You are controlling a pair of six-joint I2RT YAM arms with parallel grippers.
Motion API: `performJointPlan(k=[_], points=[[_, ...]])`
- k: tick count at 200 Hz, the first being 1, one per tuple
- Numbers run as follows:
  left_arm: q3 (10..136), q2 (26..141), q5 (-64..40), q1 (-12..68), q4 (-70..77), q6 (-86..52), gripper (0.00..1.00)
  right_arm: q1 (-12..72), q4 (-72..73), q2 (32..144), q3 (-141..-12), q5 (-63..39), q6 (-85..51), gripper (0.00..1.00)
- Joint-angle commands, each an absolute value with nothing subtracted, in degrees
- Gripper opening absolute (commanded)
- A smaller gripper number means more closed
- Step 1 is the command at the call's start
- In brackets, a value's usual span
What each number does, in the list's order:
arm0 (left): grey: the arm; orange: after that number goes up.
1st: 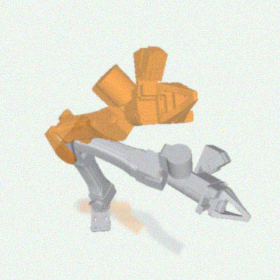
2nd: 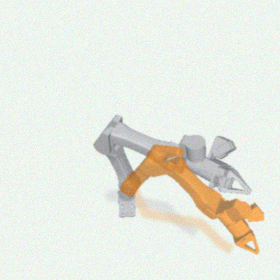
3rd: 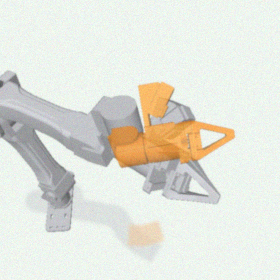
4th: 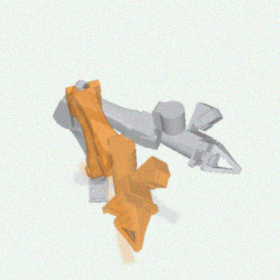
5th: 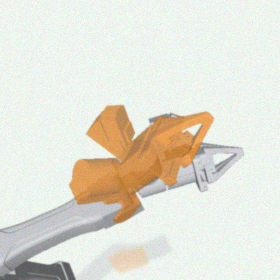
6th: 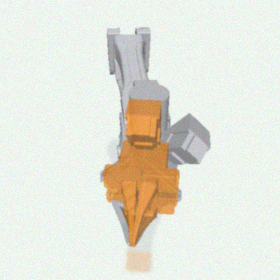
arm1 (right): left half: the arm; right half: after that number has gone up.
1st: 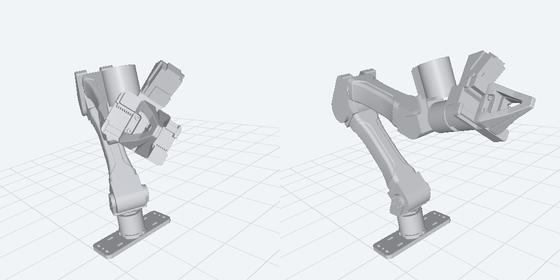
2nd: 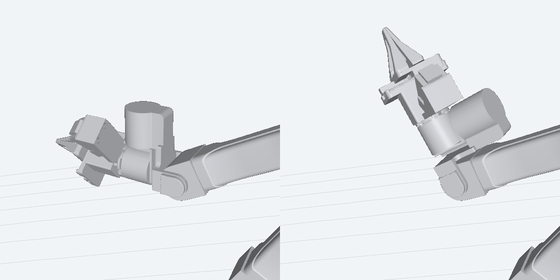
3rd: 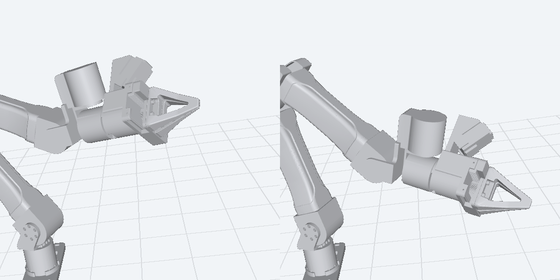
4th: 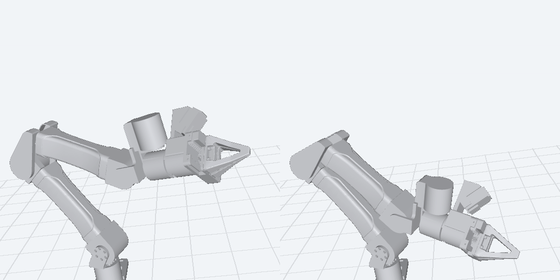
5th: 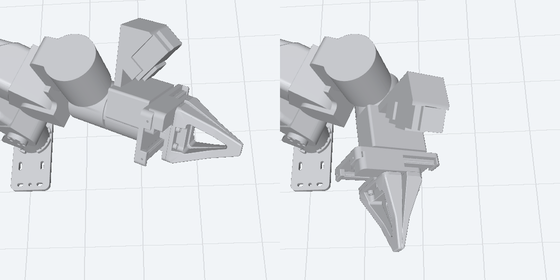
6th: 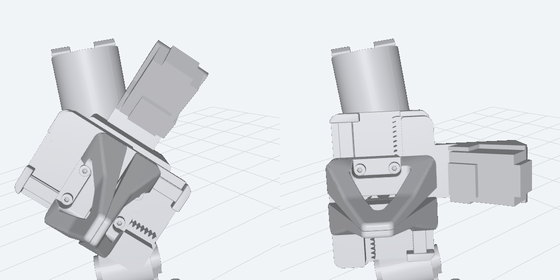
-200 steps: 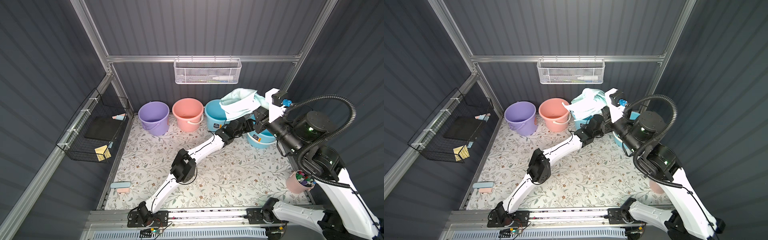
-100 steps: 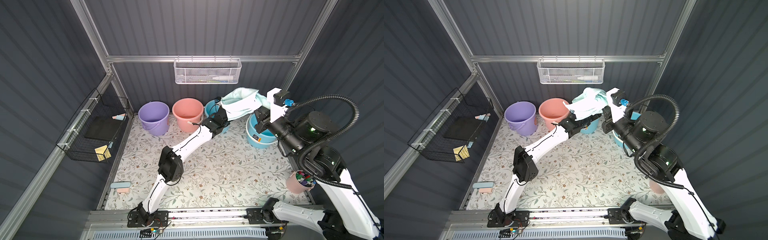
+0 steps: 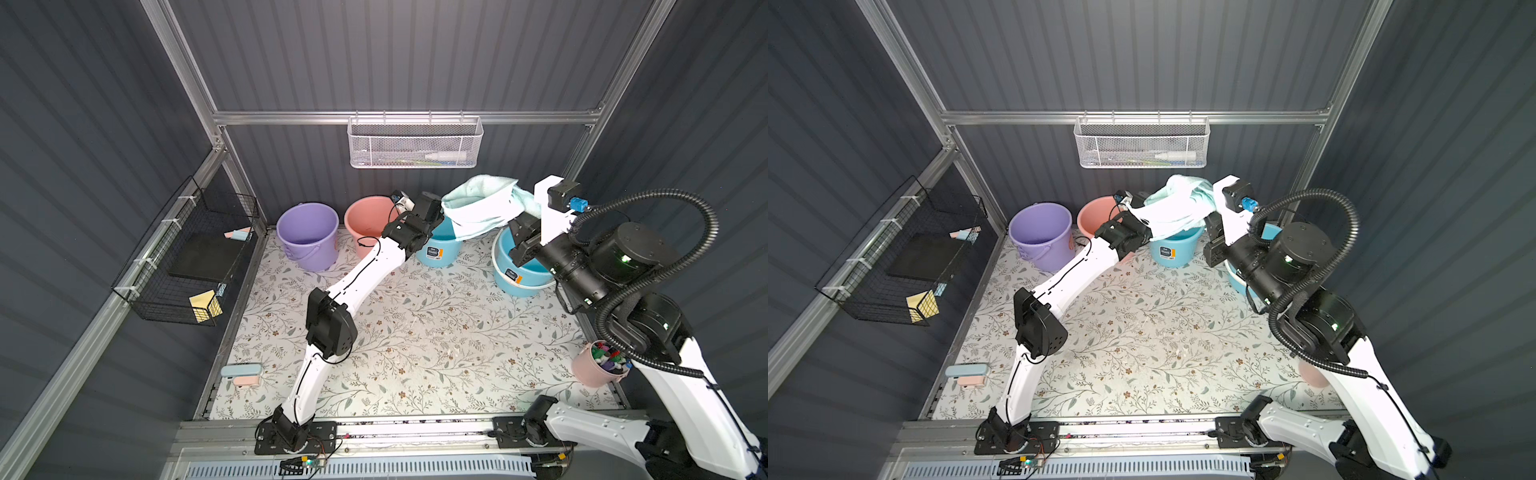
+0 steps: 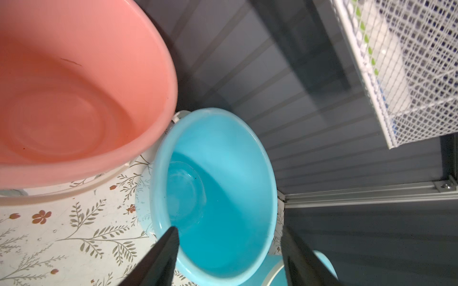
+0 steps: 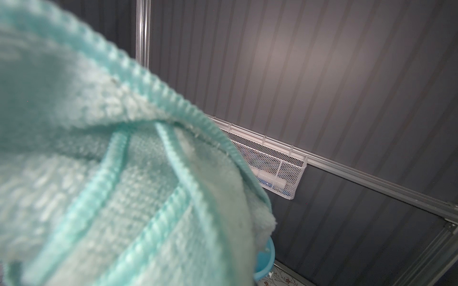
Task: Wipe the inside of the bucket with a cloth
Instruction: Pick up the bucket from the center of the board.
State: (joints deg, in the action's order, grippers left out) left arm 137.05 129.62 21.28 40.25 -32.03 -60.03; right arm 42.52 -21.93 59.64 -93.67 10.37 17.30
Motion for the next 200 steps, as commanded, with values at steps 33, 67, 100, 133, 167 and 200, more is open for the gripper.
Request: performJointPlan(k=[33,67,100,133,167,200], points=[[138.26,133.78,22.1,38.82,-38.84,-63.19,0.68,42.85,-22.09,59.06,-94.34,10.73,16.35,0.0],[137.79,135.48,19.38,37.99,-36.0,-61.06,0.69,42.8,-22.24,58.97,-94.32,10.77,16.44,0.0],[138.13,137.57,17.34,36.7,-34.38,-59.94,0.69,42.81,-22.16,58.62,-94.38,10.68,16.2,0.0],[138.68,139.33,15.55,35.69,-32.55,-58.89,0.67,42.85,-22.07,58.59,-94.38,10.81,16.2,0.0],[140.1,140.71,14.28,35.34,-31.74,-57.69,0.62,42.8,-21.84,58.63,-93.94,10.85,16.53,0.0],[138.82,140.55,12.89,35.33,-30.93,-56.69,0.54,42.8,-21.64,58.63,-93.74,10.83,16.61,0.0]])
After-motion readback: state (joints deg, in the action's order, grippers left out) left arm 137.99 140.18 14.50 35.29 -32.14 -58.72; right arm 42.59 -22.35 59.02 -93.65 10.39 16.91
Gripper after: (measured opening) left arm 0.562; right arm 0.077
